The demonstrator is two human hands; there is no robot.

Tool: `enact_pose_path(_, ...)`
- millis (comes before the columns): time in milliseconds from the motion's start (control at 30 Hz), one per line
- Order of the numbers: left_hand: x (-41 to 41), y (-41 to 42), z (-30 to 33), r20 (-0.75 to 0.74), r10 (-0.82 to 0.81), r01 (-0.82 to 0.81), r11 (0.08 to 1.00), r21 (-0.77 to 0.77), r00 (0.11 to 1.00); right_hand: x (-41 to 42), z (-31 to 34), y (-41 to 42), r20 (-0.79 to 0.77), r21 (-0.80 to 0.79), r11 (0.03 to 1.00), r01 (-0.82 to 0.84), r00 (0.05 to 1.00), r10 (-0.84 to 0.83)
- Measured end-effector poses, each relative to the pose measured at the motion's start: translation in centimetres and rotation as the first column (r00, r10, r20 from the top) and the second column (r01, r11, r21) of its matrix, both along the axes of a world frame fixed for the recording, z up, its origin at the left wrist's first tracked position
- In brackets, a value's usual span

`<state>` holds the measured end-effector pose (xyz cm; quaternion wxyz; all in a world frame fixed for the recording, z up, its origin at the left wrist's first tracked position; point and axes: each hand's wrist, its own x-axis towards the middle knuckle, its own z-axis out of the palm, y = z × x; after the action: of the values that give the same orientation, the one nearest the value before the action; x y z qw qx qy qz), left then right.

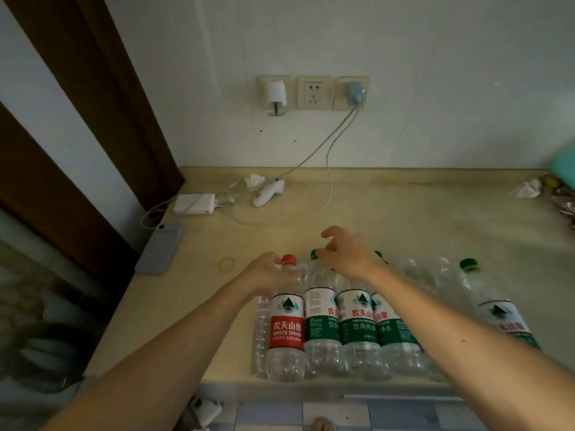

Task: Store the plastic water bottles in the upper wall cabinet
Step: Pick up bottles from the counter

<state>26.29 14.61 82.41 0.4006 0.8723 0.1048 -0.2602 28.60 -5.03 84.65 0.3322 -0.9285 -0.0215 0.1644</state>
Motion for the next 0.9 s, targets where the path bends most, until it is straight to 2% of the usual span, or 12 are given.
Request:
enact_pose_path(133,0.3,-1.5,-0.4,-0.036,0.095,-0.096,0.994,-0.057,0.995,2.2,-2.0,0.7,-0.046,-0.245,0.961,-0.132,0.991,0.124)
enact_pose_path(200,0.6,-1.9,-0.7,-0.058,0.131,-0.135,0.989,-0.066,0.990,3.0,-2.7,1.0,-0.106,-0.300,0.938,-0.176,0.983,0.151)
enact_pose_path(333,0.5,-1.8,-1.4,-0.051,0.200,-0.205,0.968,-0.147,0.979,4.4,-3.3,1.1,-0.212,-0.165,0.976,-0.142,0.971,0.106)
enact_pose_path(433,0.3,-1.6,-1.6,0.030,0.287,-0.272,0.933,-0.236,0.957,5.2,-3.0,1.1,-0.221,-0.090,0.989,-0.120,0.970,0.098)
enact_pose_path(533,0.2,-0.9,-1.0,0.058,0.331,-0.282,0.873,-0.397,0.942,5.8,-1.6,1.0,-0.228,0.009,0.993,-0.115,0.967,0.114)
enact_pose_path(633,0.5,0.4,0.0,0.110,0.280,-0.191,0.845,-0.500,0.954,6.4,0.7,0.5,-0.177,0.099,0.983,-0.155,0.969,0.170)
enact_pose_path(733,2.0,1.6,1.6,0.159,0.315,-0.173,0.802,-0.572,0.936,7.0,4.2,0.0,-0.086,0.129,0.974,-0.188,0.976,0.200)
enact_pose_path(833,4.6,2.4,4.2,0.184,0.391,-0.190,0.741,-0.645,0.902,7.8,7.8,-0.3,0.056,0.124,0.980,-0.155,0.987,0.149)
enact_pose_path(900,6.8,2.9,5.9,0.268,0.376,-0.113,0.740,-0.663,0.887,8.4,9.6,-0.3,0.194,0.071,0.989,-0.131,0.974,0.115)
